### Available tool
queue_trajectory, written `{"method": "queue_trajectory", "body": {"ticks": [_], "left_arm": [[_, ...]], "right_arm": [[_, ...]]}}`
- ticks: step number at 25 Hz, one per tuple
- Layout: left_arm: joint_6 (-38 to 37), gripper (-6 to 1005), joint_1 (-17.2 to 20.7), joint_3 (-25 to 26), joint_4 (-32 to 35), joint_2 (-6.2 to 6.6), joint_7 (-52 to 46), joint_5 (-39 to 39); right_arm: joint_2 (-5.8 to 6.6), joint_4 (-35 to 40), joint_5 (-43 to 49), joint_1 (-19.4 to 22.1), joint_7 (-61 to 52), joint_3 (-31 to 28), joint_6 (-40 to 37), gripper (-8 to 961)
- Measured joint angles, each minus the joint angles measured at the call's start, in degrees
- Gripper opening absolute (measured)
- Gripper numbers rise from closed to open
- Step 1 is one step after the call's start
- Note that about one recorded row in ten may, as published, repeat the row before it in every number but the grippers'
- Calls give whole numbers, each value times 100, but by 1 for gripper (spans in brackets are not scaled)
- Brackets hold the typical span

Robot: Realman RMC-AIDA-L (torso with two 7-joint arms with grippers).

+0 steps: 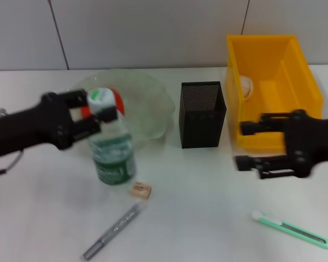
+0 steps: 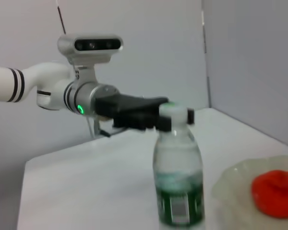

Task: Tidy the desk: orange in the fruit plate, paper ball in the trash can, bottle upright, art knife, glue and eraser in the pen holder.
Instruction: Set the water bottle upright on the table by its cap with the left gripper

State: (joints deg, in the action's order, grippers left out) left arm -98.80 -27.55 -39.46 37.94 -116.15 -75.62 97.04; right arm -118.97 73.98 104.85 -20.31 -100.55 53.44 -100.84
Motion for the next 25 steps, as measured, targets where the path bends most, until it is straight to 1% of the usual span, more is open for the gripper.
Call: {"method": "queue_trajectory", "body": {"ticks": [1, 3, 4, 5, 6, 9, 10, 14, 15, 17, 19, 20, 25], "left_arm": [[0, 450, 0, 0, 0, 0, 0, 0], [58, 451, -17, 185, 57, 88, -88, 0], [58, 451, -17, 185, 57, 88, -88, 0], [172, 452, -21, 303, 66, 189, -135, 1], [231, 452, -14, 334, 67, 225, -148, 1], [319, 453, -5, 369, 68, 257, -157, -1], [429, 454, -1, 414, 71, 288, -159, -1], [570, 456, -7, 470, 77, 364, -168, -2], [636, 456, -13, 508, 78, 401, -178, -2], [665, 457, -13, 527, 78, 418, -183, -2], [709, 458, -2, 605, 79, 460, -190, -2], [722, 458, 22, 727, 81, 494, -209, -2], [801, 461, 51, 917, 82, 527, -223, 22]], "right_arm": [[0, -40, 0, 58, 109, -126, -84, 765], [0, -81, 0, 115, 200, -215, -123, 765], [-1, -145, 2, 175, 289, -292, -150, 765], [0, -295, 24, 259, 413, -412, -149, 765], [0, -295, 24, 259, 413, -412, -149, 765], [10, -547, 103, 285, 542, -600, -139, 765], [23, -685, 138, 265, 584, -643, -116, 765], [53, -888, 156, 212, 640, -648, -70, 765], [62, -977, 193, 170, 657, -651, 0, 765], [65, -1017, 225, 147, 663, -657, 32, 765], [65, -1096, 315, 85, 670, -670, 56, 765], [67, -1163, 390, 37, 672, -691, 81, 765], [67, -1285, 441, -56, 674, -694, 132, 765]]}}
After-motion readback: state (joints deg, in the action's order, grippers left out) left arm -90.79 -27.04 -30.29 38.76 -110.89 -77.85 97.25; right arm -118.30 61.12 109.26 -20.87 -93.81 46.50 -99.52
